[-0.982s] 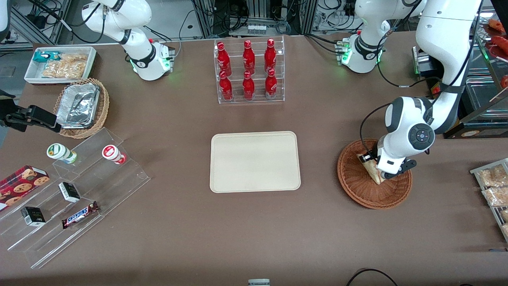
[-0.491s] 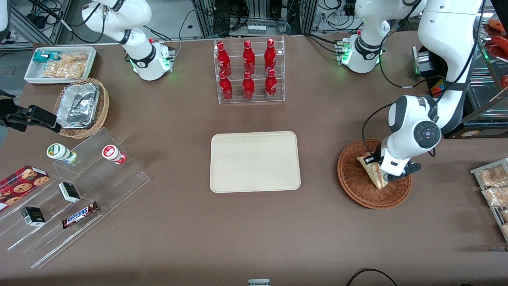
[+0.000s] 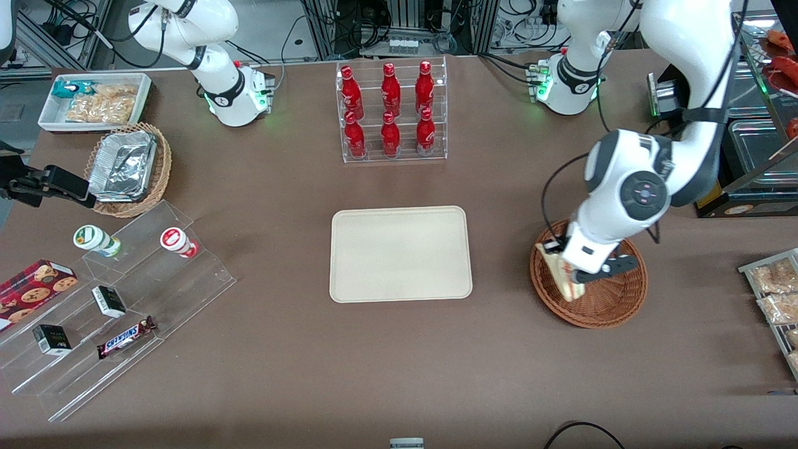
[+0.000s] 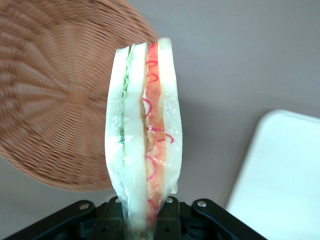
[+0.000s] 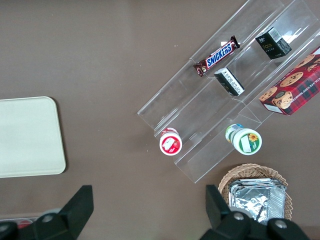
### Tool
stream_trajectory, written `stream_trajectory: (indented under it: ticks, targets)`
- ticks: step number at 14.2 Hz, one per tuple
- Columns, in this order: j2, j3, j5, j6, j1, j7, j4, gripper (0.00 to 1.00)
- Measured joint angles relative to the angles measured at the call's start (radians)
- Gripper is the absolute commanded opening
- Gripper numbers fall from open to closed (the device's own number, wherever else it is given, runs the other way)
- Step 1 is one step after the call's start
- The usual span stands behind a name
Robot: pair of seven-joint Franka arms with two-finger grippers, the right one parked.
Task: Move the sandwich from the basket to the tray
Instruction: 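Lift the sandwich and carry it over the cream tray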
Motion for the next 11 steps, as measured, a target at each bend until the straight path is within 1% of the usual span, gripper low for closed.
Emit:
stream_trajectory:
  ticks: [2,4,7,9,10,11]
  targets:
    - [0.016,-0.007,-0.010,0.000,-0.096,-0.056,0.010,0.07]
    - [0.064,-0.009,-0.013,0.007,-0.207,-0.127,0.054,0.08]
    - [0.197,-0.010,-0.013,0.012,-0.352,-0.247,0.207,0.09]
    - [0.298,-0.009,-0.013,0.012,-0.416,-0.285,0.310,0.10]
    - [0.341,-0.009,-0.013,0.014,-0.436,-0.293,0.343,0.10]
    - [0.378,-0.009,-0.013,0.022,-0.449,-0.296,0.368,0.12]
